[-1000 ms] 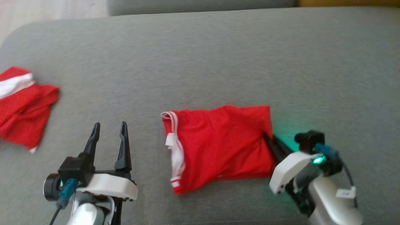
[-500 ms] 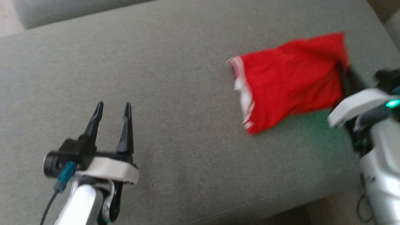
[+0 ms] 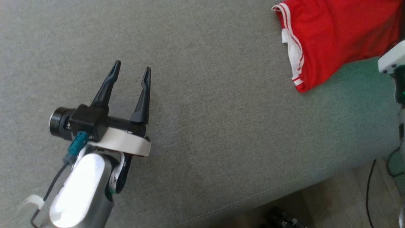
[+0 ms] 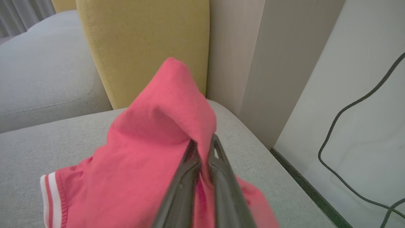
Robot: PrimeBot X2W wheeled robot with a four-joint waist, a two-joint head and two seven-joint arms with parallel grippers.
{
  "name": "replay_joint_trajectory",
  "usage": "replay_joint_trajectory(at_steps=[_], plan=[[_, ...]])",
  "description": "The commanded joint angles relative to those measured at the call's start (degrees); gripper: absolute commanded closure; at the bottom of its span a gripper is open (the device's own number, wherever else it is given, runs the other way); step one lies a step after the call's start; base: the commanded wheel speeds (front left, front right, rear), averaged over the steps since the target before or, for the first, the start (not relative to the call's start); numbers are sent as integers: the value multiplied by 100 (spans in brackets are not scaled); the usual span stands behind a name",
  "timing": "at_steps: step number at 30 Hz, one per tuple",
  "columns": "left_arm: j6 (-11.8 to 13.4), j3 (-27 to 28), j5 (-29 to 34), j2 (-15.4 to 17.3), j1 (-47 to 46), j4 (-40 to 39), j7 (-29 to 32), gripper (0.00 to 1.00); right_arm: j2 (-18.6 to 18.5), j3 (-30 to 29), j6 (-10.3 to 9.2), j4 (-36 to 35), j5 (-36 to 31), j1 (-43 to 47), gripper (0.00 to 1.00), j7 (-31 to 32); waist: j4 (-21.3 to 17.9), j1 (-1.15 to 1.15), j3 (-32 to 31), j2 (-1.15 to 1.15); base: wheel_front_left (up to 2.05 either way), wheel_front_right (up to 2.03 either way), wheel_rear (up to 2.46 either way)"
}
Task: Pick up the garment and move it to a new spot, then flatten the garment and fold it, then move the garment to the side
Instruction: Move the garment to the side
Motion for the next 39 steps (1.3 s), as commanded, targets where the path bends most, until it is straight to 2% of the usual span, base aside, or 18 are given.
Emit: replay_joint_trajectory(at_steps=[1, 8, 12, 13, 15, 16, 17, 24, 29, 33, 39], plan=[[-6, 161, 63, 126, -201, -181, 20, 0, -101, 12, 37, 21, -52, -224, 100, -37, 19, -1, 174, 0, 0, 0, 0], [-31, 146, 100, 200, -366, -216, 73, 0, -262, -205, 37, 749, -156, -527, 100, -9, 193, -1, 489, 0, 0, 0, 0], [-12, 169, 99, 220, -434, -227, 66, 0, -314, -141, 37, 1074, -138, -700, 100, -57, 304, -1, 654, 0, 0, 0, 0], [-7, 176, 93, 220, -446, -221, 60, 0, -323, -151, 37, 1163, -113, -733, 94, -65, 333, -1, 685, 0, 0, 0, 0], [-4, 179, 82, 213, -463, -203, 43, 0, -306, -147, 37, 1322, -63, -781, 58, -76, 374, -1, 715, 0, 0, 0, 0], [-2, 182, 77, 211, -466, -195, 34, 0, -294, -136, 37, 1362, -51, -798, 17, -131, 385, -1, 724, 0, 0, 0, 0], [2, 184, 71, 208, -467, -185, 25, 0, -292, -130, 37, 1415, -55, -803, 0, -168, 395, -1, 726, 0, 0, 0, 0], [23, 204, -8, 183, -351, -56, -35, 0, -253, -158, 37, 1548, -140, -688, 0, -650, 394, -1, 482, 0, 0, 0, 0], [68, 237, -94, 152, -134, 31, -72, 0, -217, -236, 37, 1210, -256, -314, 0, -1112, 391, -1, 58, 0, 0, 0, 0], [145, 286, -169, 118, 126, 70, -95, 0, -55, -187, 37, 476, -346, 256, 0, -1263, 437, -1, -344, 0, 0, 0, 0], [269, 406, -294, 70, 507, 38, -117, 0, 388, 113, 37, -1130, -357, 1487, 0, -1237, 643, -1, -869, 0, 0, 0, 0]])
